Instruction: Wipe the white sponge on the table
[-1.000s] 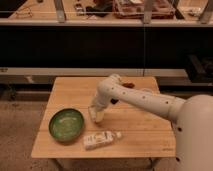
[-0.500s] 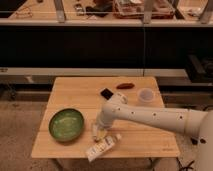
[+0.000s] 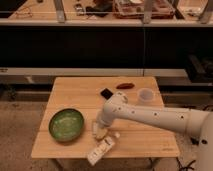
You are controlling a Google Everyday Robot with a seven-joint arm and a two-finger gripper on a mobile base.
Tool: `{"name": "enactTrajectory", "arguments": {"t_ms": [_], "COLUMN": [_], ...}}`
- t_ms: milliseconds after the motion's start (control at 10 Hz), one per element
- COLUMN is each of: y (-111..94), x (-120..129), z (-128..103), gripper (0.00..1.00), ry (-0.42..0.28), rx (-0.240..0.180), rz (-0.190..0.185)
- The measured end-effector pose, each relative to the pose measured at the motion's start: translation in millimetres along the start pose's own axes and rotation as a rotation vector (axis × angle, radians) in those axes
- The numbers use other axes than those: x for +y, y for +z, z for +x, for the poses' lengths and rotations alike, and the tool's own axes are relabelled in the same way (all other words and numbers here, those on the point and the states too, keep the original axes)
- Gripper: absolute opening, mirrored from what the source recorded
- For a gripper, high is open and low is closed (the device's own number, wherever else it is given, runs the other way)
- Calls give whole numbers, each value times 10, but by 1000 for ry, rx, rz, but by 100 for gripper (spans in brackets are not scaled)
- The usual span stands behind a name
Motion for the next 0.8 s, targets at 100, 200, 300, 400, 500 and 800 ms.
{"name": "enactTrajectory", "arguments": {"t_ms": [100,200,300,400,500,800], "y": [-29,-55,-73,-68,-49,-30], "x": [-41,-74,-94,-104,-106,-132], "z": [-2,11,43,76,117,365], "gripper": [0,0,0,0,0,0], "ry": [8,10,12,12,14,50], "rx": [-6,-10,-8,-4,3,27], "rz": [7,10,10,6,1,1]}}
